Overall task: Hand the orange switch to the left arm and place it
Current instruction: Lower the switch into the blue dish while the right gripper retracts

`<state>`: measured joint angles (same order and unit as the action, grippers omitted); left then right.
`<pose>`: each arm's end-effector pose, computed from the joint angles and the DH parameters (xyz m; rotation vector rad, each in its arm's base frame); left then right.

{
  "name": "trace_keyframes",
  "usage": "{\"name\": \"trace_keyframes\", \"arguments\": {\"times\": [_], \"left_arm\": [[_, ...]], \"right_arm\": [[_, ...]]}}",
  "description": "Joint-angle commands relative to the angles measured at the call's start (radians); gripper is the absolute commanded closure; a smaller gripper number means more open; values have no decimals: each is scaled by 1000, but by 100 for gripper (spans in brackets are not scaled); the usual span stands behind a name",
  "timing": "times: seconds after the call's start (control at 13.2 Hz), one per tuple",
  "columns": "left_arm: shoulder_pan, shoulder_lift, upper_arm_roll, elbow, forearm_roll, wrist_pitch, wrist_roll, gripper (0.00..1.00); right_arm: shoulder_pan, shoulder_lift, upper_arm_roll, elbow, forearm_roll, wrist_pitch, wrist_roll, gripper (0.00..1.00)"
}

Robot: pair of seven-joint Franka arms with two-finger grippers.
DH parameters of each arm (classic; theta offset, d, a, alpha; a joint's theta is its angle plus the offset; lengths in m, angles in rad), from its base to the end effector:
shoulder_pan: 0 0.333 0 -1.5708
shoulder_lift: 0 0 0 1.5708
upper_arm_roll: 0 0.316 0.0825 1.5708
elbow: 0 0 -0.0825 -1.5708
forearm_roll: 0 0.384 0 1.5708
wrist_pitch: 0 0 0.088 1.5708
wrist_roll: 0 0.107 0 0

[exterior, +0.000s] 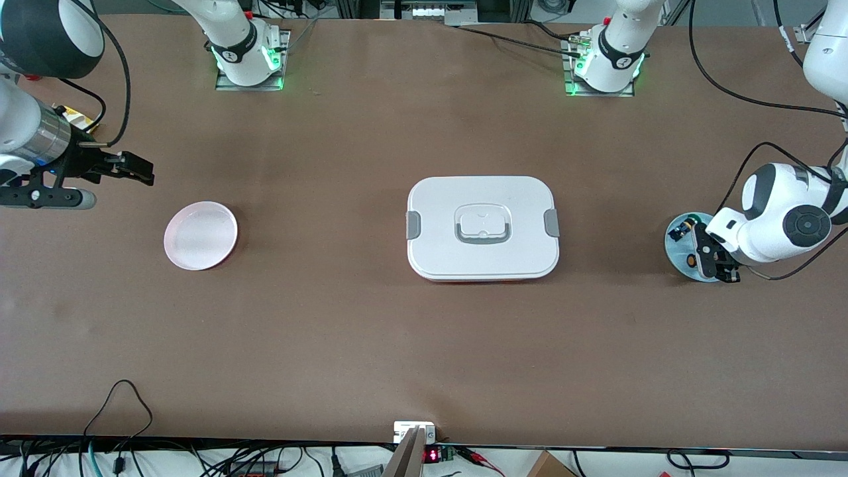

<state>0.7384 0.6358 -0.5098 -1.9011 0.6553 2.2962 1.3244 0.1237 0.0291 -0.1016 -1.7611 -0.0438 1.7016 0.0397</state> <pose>0.5934 0.1622 0.1881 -2.2572 2.1099 0.2854 0.5625 0.0089 0.5292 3.0898 -0.0155 -0.1345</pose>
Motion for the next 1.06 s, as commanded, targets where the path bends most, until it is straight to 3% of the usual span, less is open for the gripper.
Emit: {"name": "trace_keyframes", "arguments": {"times": [0.0, 0.15, 0.38, 0.61, 0.84, 0.99], "left_arm": [[18, -4, -22, 13, 23, -3, 50, 0], [15, -30, -35, 16, 21, -38, 50, 0], [22, -91, -108, 37, -29, -197, 41, 0], [16, -102, -218, 135, -59, -416, 18, 0], [13, -102, -324, 240, -111, -682, -185, 0], [13, -102, -366, 292, -147, -785, -311, 0]], "right_arm": [[1, -60, 3, -74, 4, 58, 2, 0], [4, -67, 10, -23, 4, 26, 9, 0], [22, -68, 26, 37, 2, -25, -13, 0], [25, -66, 30, 43, -1, -60, -18, 0], [13, -55, 13, 100, 10, -71, -18, 0], [17, -31, 16, 104, -1, -62, -21, 0]]}}
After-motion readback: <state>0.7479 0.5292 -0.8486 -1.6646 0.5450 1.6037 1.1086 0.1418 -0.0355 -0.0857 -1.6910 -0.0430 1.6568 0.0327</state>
